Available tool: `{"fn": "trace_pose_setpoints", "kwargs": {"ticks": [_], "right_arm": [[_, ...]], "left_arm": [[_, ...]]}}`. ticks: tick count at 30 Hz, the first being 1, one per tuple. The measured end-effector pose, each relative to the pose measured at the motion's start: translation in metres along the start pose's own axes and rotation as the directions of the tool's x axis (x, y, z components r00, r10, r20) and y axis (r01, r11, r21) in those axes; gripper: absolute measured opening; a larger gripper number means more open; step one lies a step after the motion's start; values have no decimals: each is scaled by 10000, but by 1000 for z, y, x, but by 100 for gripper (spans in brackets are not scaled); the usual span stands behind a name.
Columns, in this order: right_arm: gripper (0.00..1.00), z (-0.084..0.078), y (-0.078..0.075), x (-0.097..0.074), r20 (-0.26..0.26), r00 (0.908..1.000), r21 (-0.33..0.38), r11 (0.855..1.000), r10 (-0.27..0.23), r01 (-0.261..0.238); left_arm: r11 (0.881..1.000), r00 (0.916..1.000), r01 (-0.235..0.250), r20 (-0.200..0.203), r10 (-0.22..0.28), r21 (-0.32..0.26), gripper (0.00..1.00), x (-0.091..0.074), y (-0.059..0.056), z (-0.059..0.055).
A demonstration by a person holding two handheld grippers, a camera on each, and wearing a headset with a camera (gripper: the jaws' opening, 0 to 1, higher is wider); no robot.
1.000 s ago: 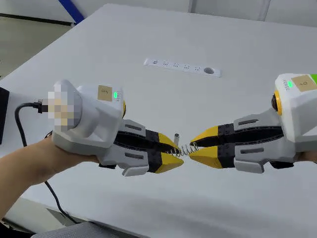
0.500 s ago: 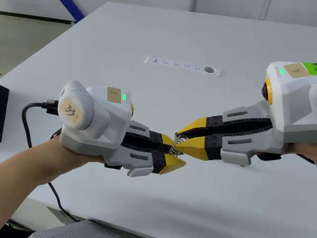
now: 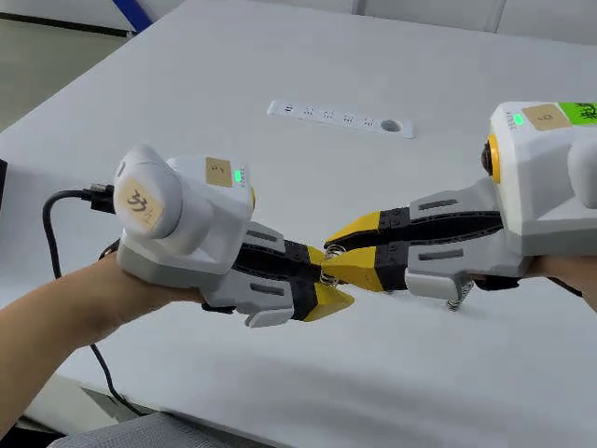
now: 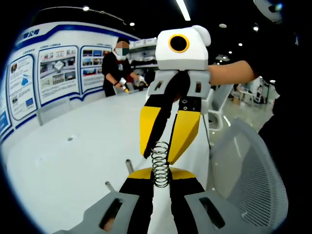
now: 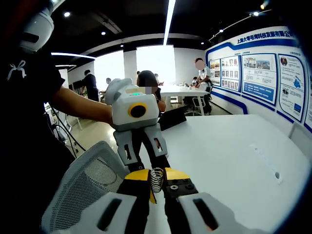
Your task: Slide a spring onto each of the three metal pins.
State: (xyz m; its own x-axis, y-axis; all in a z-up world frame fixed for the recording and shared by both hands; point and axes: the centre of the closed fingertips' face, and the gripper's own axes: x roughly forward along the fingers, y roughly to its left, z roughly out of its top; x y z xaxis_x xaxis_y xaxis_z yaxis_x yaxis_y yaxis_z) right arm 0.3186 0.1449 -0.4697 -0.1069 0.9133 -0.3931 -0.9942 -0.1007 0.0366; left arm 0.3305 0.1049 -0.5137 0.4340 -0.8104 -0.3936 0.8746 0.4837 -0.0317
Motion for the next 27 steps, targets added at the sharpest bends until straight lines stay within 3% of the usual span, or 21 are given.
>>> {"fn": "trace_pose_setpoints", "kwargs": {"ticks": [2, 4, 10, 12, 15, 20, 23, 27], "right_arm": [[10, 0, -4, 0, -28, 10000, 31, 10000, -91, 91], [10, 0, -8, 1, -36, 9998, 63, 9998, -205, 205], [10, 12, -24, -2, 405, 9972, 173, 9979, -623, 617], [10, 13, -37, -3, 405, 9943, 151, 9950, -991, 985], [11, 13, -56, -4, 422, 9874, 232, 9882, -1525, 1516], [11, -1, -91, -1, 27, 9694, 257, 9691, -2455, 2453], [11, -15, -104, 3, -535, 9566, -287, 9580, -2864, 2852], [11, -28, -108, 17, -705, 9618, 303, 9632, -2644, 2670]], "left_arm": [[9999, 9996, -153, 218, 154, -69, 14, -2, 5, 4], [9994, 9991, -319, 272, 323, -159, 24, -3, 9, 5], [9965, 9976, -676, 98, 682, -496, 35, -10, 21, -3], [9903, 9969, -679, 317, 722, -1209, 40, -14, 23, -3], [9897, 9948, -858, 447, 914, -1149, 46, -20, 27, -3], [9843, 9927, -1093, 355, 1153, -1387, 49, -30, 34, -9], [9822, 9918, -1184, 306, 1241, -1461, 48, -34, 36, -13], [9766, 9900, -1222, 477, 1325, -1770, 51, -37, 37, -13]]}}
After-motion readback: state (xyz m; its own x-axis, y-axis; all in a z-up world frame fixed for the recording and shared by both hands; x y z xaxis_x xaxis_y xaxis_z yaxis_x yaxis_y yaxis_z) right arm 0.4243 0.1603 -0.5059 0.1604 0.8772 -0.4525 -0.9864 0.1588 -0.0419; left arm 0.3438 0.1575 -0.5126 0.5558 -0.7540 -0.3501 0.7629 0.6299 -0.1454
